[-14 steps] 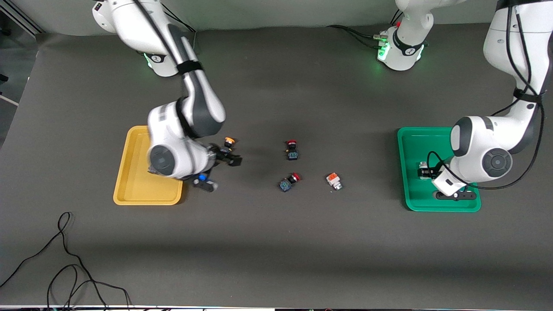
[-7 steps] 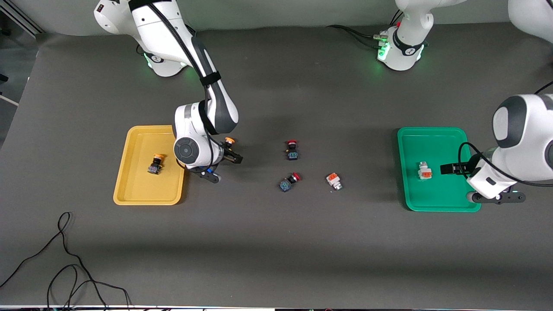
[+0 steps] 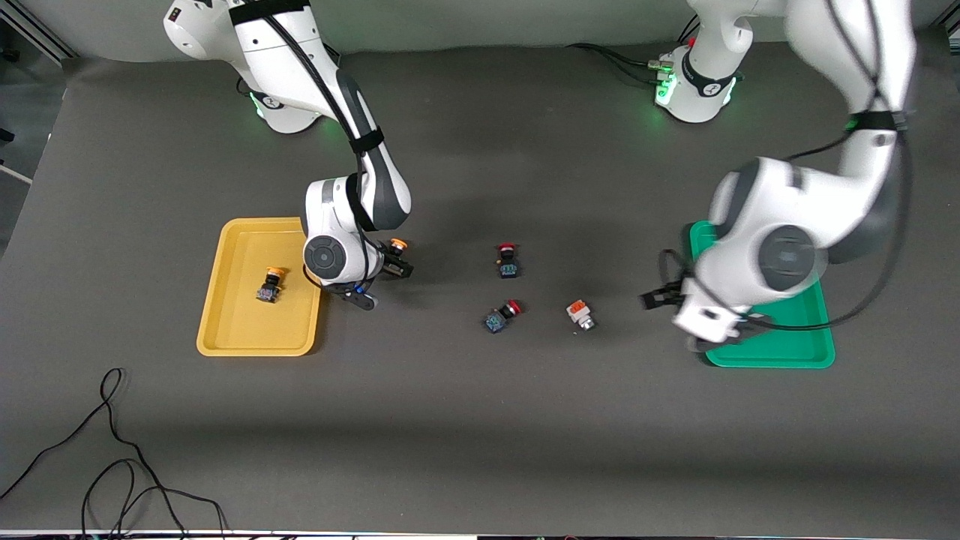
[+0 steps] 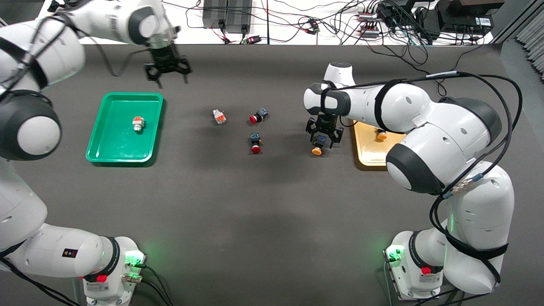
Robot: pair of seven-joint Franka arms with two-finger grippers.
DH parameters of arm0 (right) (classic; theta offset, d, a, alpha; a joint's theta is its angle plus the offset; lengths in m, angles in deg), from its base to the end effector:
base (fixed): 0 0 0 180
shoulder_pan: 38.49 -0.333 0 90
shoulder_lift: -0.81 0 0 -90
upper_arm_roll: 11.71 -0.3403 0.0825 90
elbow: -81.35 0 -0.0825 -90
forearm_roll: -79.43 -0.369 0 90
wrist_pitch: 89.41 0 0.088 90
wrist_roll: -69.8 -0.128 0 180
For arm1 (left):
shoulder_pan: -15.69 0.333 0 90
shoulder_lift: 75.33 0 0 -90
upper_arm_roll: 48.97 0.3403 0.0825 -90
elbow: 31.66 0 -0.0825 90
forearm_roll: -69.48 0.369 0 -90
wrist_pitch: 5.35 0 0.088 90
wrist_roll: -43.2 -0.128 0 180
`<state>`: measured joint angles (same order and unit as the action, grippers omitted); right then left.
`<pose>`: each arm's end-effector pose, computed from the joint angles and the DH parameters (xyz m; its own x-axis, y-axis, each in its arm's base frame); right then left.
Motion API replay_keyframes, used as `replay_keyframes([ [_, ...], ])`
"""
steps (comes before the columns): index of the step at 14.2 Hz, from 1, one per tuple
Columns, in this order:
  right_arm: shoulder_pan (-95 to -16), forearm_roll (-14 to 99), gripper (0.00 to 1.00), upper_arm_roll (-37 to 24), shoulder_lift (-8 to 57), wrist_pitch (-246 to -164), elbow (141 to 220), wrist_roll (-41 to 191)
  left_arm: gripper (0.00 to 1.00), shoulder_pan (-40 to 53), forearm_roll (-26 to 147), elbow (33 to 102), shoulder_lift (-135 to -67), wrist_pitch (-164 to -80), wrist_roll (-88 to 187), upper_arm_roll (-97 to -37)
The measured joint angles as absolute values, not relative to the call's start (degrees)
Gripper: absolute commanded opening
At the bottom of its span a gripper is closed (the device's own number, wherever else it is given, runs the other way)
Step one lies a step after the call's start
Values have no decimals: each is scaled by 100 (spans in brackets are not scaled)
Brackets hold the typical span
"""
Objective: Place green and yellow buttons in trays
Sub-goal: 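Grasp the second blue and white buttons with the right and left grippers, then place the blue button in the yellow tray while the left gripper carries another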
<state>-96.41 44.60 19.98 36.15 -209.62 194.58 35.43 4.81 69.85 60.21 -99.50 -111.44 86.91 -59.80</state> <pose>0.4891 0.2855 0.1797 0.8038 -0.4957 -0.3290 -0.4765 -0.8675 0.1428 0.6062 -0.2251 0.3847 0.9090 0.3810 -0.1688 0.3758 -0.9246 -0.0630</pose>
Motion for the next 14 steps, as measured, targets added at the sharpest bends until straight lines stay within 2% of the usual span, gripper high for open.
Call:
replay_keyframes([
  [1, -9642, 4460, 0, 1998, 3619, -20975, 19462, 3543, 100, 307, 6968, 5879, -10101, -11220, 9134, -5980],
  [5, -9651, 4454, 0, 2048, 3582, -20978, 19433, 3541, 100, -35, 6954, 5692, -10779, -11952, 9808, -5974],
  [7, -9668, 4448, 0, 2366, 3351, -20785, 19286, 3541, 100, -131, 6953, 5689, -11239, -12597, 9933, -5973],
  [9, -9672, 4474, 0, 2959, 2919, -19973, 18947, 3543, 100, -206, 6956, 5673, -11632, -13066, 9966, -5971],
  [12, -9639, 4756, 0, 3973, 2389, -18586, 18327, 3792, 96, -275, 7004, 5627, -11941, -13203, 9972, -5970],
  [14, -9555, 4844, 0, 4498, 2306, -18216, 18232, 4486, 94, -291, 7016, 5629, -11977, -13195, 9973, -5969],
])
